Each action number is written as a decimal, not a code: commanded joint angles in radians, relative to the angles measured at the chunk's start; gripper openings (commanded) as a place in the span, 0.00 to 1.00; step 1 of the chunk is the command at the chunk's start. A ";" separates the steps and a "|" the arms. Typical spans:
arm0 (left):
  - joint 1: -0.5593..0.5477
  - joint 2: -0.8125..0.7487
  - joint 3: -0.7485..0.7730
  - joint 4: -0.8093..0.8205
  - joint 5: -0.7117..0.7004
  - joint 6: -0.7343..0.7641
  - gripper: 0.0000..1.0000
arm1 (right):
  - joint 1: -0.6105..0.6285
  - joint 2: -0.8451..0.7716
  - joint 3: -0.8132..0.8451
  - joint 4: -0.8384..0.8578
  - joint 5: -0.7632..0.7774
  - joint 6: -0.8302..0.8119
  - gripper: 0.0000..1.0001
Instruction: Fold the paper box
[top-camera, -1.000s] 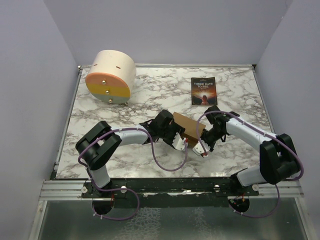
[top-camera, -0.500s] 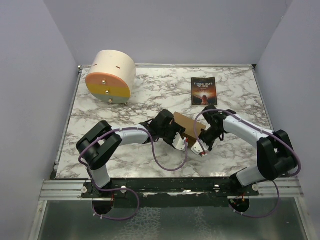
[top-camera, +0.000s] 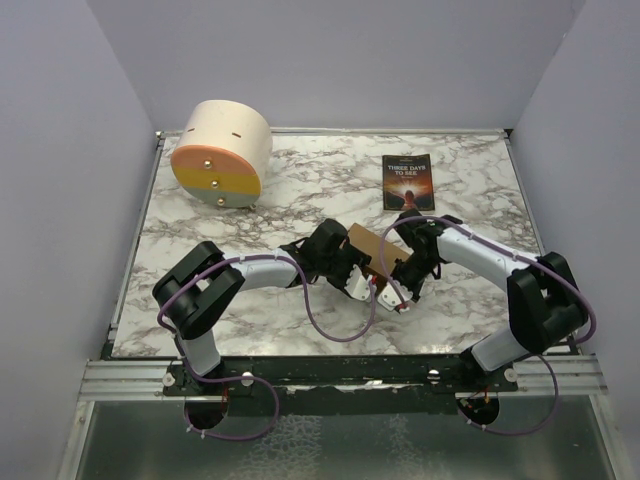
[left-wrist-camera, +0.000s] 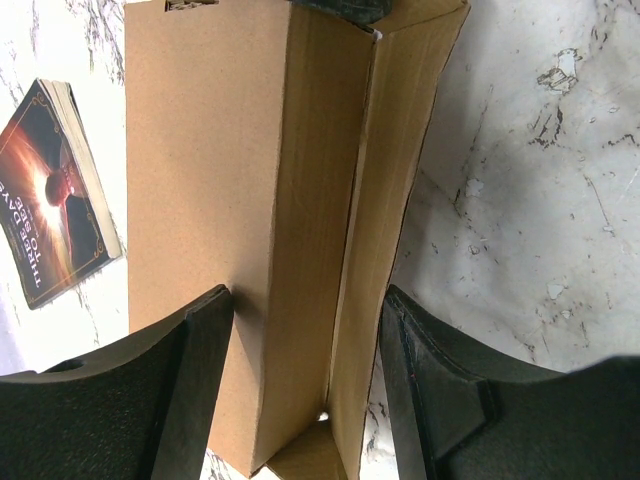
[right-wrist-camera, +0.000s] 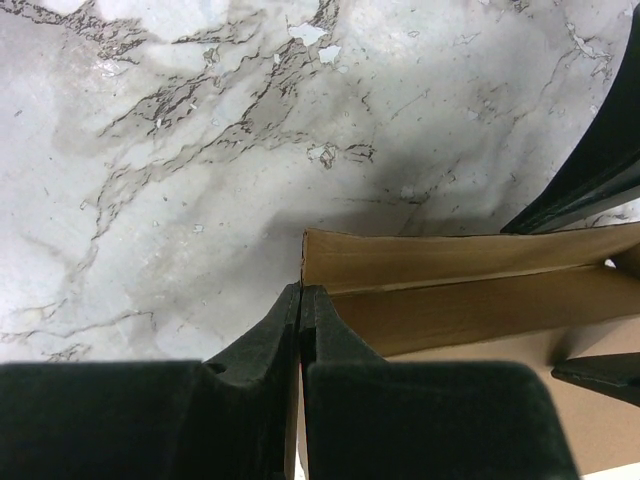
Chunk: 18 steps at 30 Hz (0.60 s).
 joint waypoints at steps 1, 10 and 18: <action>0.000 0.046 -0.006 -0.106 0.040 -0.022 0.60 | 0.022 0.018 0.033 -0.032 -0.030 -0.447 0.01; 0.000 0.048 -0.003 -0.106 0.043 -0.023 0.60 | 0.051 0.045 0.067 -0.066 -0.023 -0.474 0.01; 0.002 0.049 -0.008 -0.102 0.046 -0.021 0.60 | 0.064 0.046 0.076 -0.061 -0.026 -0.481 0.01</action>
